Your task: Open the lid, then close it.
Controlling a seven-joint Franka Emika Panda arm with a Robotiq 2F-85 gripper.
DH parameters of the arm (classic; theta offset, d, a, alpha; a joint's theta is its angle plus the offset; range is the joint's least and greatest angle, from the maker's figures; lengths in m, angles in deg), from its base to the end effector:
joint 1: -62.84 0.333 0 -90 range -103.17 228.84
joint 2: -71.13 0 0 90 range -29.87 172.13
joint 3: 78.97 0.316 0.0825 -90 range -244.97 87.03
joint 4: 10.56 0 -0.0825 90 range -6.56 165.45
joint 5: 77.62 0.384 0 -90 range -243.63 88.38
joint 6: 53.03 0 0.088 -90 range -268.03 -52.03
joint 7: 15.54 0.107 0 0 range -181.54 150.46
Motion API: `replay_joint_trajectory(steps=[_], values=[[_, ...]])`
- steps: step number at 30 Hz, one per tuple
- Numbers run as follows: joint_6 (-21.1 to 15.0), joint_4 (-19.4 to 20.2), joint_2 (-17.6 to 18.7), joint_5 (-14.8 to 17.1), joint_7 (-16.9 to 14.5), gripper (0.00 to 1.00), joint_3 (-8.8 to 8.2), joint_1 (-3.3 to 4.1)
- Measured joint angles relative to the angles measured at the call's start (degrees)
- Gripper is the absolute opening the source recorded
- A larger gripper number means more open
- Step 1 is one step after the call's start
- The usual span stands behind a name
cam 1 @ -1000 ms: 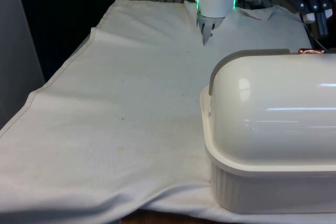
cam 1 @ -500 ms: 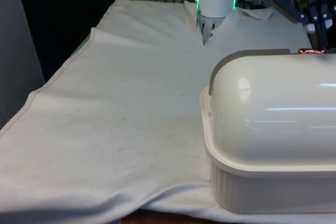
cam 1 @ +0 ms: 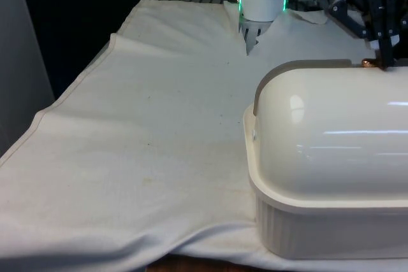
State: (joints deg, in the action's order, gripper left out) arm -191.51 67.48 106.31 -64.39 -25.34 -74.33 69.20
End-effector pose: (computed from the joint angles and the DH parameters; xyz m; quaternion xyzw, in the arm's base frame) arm 0.7486 0.1316 0.4102 -0.9646 -0.0961 -0.2160 0.1167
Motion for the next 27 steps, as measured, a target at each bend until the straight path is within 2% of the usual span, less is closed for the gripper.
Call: replay_joint_trajectory(steps=[8,16,27], values=[[1.66,-0.17,0.11,0.00,0.46,0.00,0.00,0.00],[5.04,-0.23,-0.46,0.00,0.80,0.00,-0.17,-0.06],[7.96,1.66,-2.35,0.00,1.72,0.00,-0.17,-0.11]])
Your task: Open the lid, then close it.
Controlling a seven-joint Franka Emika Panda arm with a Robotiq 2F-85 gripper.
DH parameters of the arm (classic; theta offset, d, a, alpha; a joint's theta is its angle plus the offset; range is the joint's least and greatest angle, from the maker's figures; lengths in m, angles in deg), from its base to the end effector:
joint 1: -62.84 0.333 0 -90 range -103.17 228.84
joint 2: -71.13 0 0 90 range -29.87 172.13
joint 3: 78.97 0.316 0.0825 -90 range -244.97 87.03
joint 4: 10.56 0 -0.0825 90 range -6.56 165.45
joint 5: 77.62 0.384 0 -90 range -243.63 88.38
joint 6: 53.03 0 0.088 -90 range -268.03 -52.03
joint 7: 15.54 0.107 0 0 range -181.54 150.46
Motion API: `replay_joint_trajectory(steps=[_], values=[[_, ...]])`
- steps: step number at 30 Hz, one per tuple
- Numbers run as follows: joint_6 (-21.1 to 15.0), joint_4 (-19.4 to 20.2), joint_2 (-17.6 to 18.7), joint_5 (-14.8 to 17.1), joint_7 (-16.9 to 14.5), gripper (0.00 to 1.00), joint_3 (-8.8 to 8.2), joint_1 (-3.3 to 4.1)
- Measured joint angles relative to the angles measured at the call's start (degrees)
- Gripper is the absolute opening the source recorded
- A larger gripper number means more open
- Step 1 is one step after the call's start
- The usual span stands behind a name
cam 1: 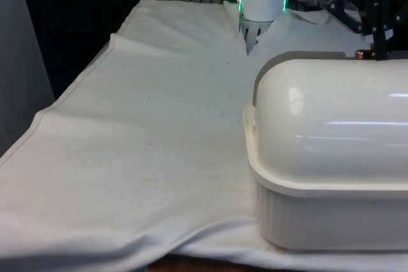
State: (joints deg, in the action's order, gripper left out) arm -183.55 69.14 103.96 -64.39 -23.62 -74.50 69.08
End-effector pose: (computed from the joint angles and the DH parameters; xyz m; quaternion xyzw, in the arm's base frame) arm 0.7321 0.1314 0.4101 -0.9765 -0.0911 -0.1527 0.1215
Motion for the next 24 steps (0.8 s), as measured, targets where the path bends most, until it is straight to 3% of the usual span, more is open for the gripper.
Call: replay_joint_trajectory(steps=[12,18,24], values=[[2.23,0.92,-1.20,-0.06,1.26,0.00,0.00,0.23],[2.23,-2.35,1.32,-1.55,3.27,0.00,0.11,0.74],[2.23,-2.35,1.32,-1.55,3.27,0.00,0.11,0.74]])
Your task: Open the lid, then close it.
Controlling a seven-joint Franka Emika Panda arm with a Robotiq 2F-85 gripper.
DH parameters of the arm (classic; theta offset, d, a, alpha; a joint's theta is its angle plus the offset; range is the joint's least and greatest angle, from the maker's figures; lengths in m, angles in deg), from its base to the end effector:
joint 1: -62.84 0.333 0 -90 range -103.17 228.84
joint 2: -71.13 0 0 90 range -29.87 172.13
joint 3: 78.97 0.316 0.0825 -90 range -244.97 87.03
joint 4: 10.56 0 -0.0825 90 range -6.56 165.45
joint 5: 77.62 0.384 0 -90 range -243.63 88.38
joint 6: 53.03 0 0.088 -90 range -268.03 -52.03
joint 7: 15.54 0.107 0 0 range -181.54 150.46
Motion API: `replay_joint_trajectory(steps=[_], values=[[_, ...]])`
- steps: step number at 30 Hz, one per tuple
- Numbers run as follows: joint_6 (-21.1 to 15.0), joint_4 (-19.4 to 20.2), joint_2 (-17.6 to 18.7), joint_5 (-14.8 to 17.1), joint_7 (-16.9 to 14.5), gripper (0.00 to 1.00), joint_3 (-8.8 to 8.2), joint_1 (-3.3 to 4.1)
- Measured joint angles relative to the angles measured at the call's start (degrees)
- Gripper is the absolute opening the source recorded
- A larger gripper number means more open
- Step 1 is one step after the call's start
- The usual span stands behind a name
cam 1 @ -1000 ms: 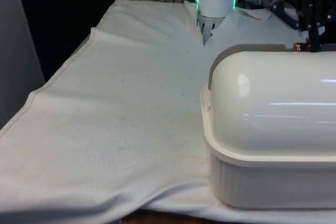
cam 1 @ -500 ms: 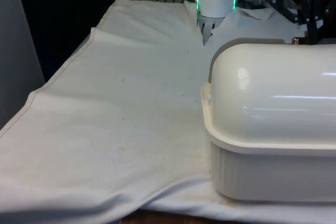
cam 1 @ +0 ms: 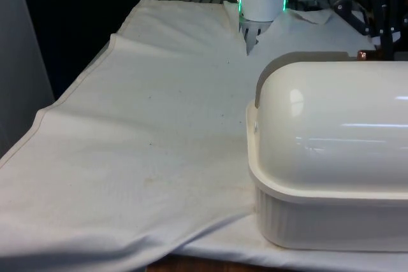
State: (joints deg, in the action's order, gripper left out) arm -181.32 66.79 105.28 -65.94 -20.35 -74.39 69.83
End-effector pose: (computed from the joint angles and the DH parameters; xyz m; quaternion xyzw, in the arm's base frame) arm 0.7348 0.1425 0.4091 -0.9801 -0.0798 -0.1389 0.1177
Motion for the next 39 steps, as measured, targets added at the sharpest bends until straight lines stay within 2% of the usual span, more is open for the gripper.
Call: replay_joint_trajectory(steps=[8,9,27,39], values=[[0.00,0.00,0.00,0.00,0.00,0.00,0.00,0.00],[-0.06,-1.26,0.86,-0.40,0.46,0.00,0.00,0.06],[0.00,-1.32,0.86,-0.40,0.40,0.00,0.00,0.06],[0.23,0.69,-1.03,-0.40,1.66,0.00,0.06,0.46]])
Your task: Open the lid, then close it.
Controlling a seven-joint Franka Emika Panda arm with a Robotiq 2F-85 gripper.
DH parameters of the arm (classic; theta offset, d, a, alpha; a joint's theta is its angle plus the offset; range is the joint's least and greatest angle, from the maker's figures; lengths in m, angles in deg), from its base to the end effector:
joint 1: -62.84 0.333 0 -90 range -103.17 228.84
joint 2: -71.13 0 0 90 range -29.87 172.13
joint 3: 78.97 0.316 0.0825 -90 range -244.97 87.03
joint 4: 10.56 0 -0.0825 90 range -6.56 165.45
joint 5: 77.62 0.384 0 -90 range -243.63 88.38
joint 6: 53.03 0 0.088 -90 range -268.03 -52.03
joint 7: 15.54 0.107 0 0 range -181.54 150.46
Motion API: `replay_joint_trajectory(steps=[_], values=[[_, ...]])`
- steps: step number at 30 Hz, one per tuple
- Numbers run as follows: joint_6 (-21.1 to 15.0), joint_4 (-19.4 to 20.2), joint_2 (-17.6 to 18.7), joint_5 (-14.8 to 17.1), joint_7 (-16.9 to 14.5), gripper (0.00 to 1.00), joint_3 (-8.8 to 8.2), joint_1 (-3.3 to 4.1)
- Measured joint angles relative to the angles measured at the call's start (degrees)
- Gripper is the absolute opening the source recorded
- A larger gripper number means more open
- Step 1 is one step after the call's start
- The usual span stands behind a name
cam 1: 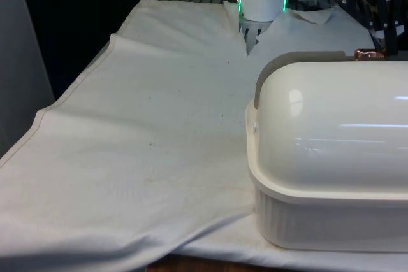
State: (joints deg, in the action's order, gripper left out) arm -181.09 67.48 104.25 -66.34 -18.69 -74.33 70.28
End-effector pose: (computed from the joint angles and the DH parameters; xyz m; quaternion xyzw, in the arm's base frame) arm 0.7301 0.1485 0.4159 -0.9808 -0.0724 -0.1378 0.1173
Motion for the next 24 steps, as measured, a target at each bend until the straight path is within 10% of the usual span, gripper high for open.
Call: replay_joint_trajectory(steps=[24], values=[[-3.09,10.77,-5.27,0.00,2.23,0.00,0.63,1.38]])
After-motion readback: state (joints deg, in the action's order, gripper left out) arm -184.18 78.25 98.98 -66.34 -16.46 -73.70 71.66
